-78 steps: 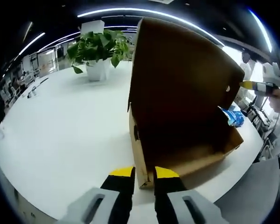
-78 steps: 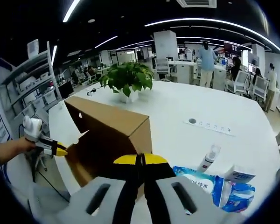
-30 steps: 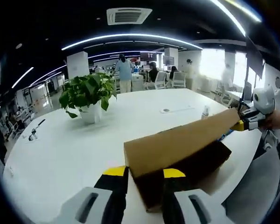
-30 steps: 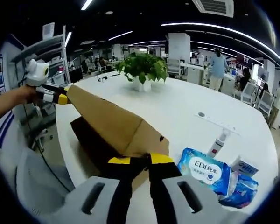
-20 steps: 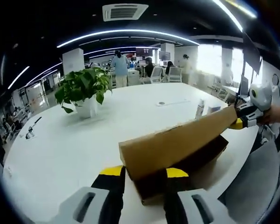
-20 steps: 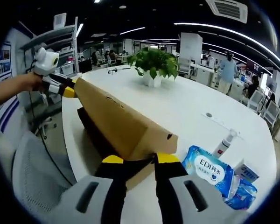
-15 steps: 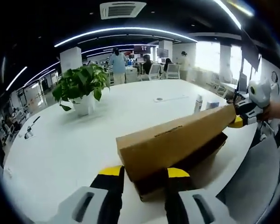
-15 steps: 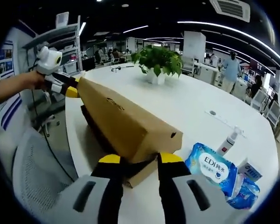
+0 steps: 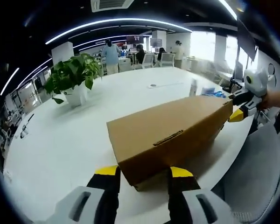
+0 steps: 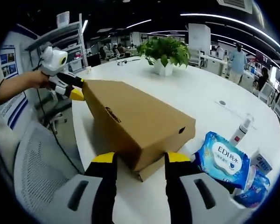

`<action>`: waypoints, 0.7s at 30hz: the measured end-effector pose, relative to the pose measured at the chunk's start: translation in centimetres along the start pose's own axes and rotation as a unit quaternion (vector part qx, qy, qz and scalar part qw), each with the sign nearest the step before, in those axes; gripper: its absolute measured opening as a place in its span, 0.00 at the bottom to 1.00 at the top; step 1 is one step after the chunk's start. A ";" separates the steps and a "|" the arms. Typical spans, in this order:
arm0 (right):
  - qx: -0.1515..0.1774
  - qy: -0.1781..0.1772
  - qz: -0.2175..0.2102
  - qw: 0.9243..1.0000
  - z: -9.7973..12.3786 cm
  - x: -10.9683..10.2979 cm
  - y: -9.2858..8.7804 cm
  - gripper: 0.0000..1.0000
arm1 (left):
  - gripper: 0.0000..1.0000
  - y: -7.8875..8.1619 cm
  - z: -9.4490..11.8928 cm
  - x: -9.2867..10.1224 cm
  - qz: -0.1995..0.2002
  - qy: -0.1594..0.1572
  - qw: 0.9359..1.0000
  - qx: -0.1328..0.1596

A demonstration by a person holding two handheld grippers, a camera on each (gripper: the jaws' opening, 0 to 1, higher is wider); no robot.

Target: Operate the shoe box by opening the lid, removing the specified soft item, and placing it in the target area until the item is outside and the box remains undamaged.

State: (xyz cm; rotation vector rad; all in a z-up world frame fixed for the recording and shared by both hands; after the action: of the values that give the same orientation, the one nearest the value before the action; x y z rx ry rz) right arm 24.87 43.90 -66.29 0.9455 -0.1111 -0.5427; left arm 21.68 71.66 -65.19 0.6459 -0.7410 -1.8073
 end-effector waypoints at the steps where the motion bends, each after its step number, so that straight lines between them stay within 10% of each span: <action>1: -0.002 0.001 0.000 1.000 -0.1 0.0 -0.1 0.40 | 0.41 -0.1 -0.1 0.1 -0.001 0.000 1.000 -0.003; 21: -0.032 -0.004 -0.017 0.999 -1.9 0.2 -2.5 0.40 | 0.44 -2.3 -2.2 0.9 0.018 -0.015 0.999 -0.043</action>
State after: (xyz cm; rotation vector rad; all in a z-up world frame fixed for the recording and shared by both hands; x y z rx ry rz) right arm 24.67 44.11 -69.42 0.8832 -0.0848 -0.5777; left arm 21.59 71.01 -68.47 0.5471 -0.6863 -1.8080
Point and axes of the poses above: the point that each gripper's makers call its tool centre point, and the gripper's own axes: z roughly backward along the fingers, x roughly to its right, y roughly out of its top, the point moved 4 cm from there along z, roughly backward along the fingers, and after that the axes turned 6 degrees about y, right-handed, at the moved point
